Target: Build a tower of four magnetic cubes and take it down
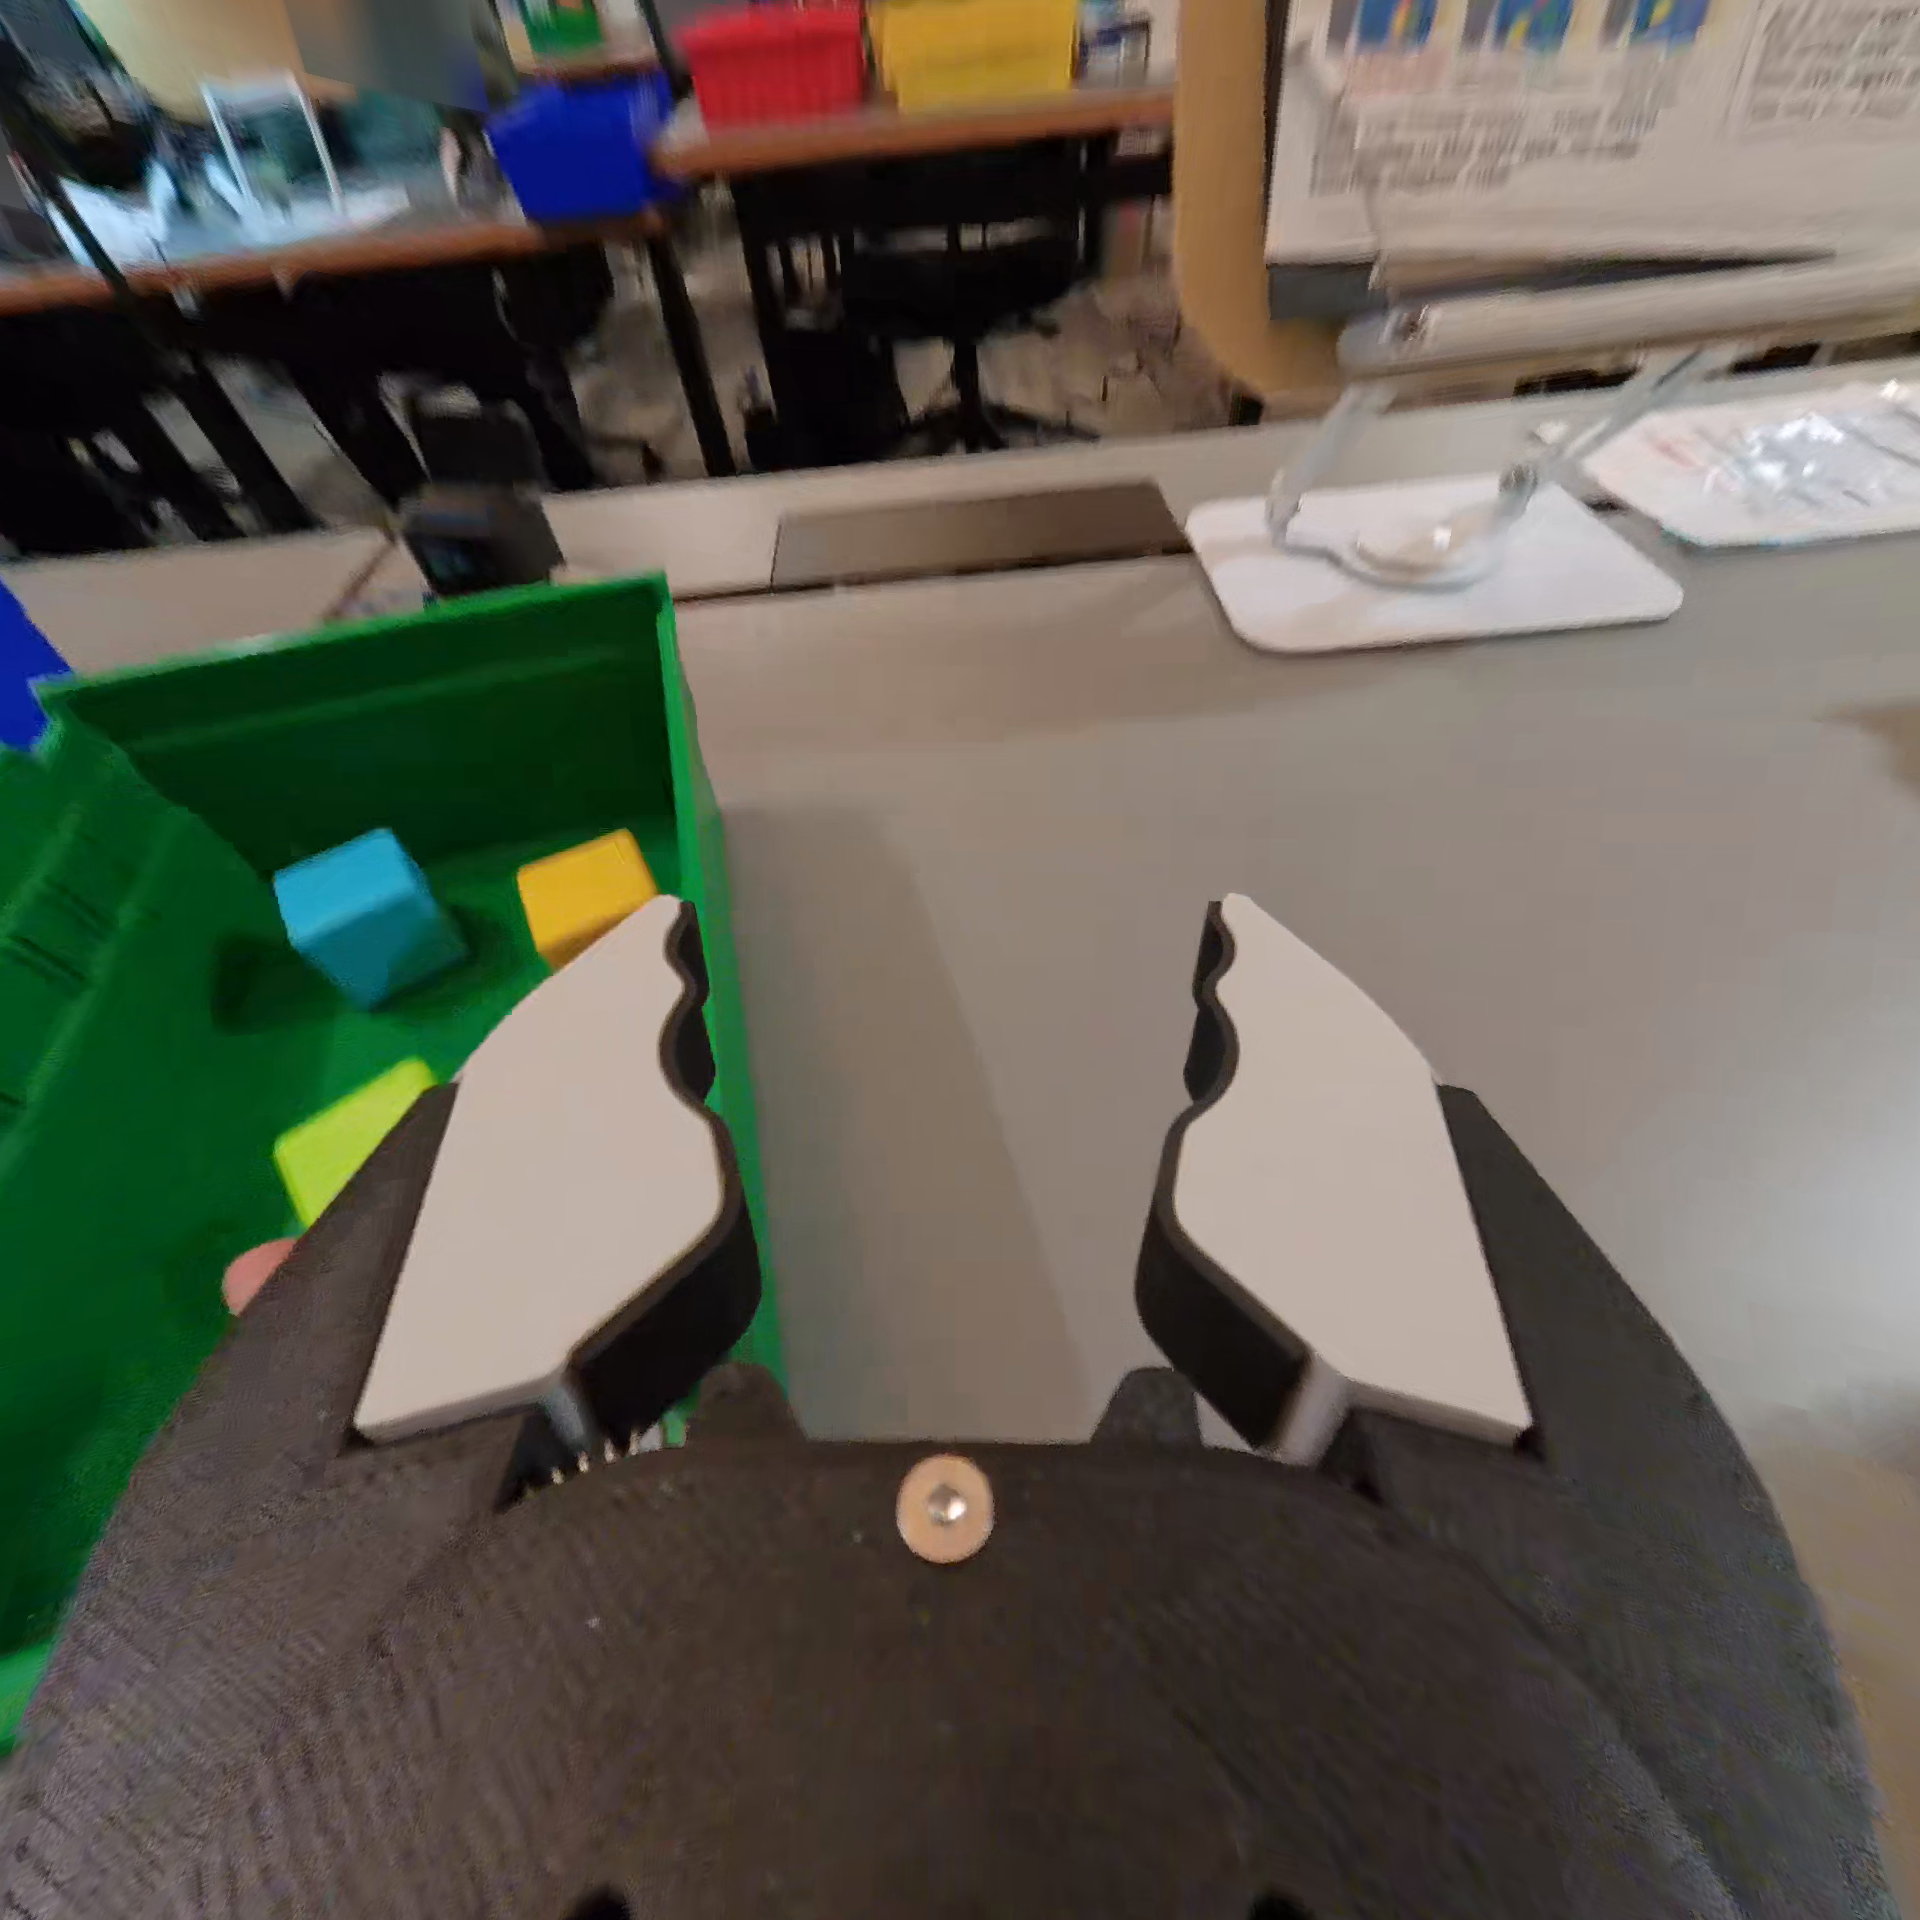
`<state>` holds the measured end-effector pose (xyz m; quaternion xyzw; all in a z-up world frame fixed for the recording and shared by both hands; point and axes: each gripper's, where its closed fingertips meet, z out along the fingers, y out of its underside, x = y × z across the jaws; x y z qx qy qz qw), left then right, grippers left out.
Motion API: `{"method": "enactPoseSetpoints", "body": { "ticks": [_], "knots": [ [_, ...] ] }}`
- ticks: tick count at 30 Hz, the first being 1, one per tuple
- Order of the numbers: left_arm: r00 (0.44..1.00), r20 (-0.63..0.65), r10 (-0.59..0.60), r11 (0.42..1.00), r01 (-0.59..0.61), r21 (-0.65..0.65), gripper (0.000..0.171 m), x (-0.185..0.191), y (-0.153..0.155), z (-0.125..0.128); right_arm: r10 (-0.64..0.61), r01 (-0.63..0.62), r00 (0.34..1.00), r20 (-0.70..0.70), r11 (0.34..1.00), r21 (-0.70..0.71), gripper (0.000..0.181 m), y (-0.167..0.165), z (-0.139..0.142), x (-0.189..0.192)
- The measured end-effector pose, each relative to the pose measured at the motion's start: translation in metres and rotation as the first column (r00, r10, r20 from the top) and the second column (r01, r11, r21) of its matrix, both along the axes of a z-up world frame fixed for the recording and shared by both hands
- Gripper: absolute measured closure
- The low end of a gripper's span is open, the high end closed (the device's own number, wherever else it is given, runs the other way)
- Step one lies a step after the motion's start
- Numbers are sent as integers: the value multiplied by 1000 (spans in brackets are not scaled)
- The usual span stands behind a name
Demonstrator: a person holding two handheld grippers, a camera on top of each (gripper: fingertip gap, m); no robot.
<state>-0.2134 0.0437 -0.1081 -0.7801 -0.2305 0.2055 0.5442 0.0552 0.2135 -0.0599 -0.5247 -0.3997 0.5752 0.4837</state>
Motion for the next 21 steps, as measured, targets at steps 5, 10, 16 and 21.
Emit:
{"method": "enactPoseSetpoints", "body": {
  "ticks": [5,10,16,21],
  "knots": [
    [990,89,105,987,-93,-129,122,-15,-39,-37,214,-217,962,171,976,3,155,-37,-40,-49],
    [978,188,94,992,-76,-101,165,-21,-52,-42,271,-249,949,162,958,-146,155,-28,-49,-49],
    [984,162,80,977,-44,-211,166,-18,-61,-43,236,-211,959,158,965,-158,153,-19,-48,-33],
    [978,199,69,990,-42,-136,165,-12,-73,-42,200,-182,963,181,977,-112,154,-16,-50,-26]
  ]
}}
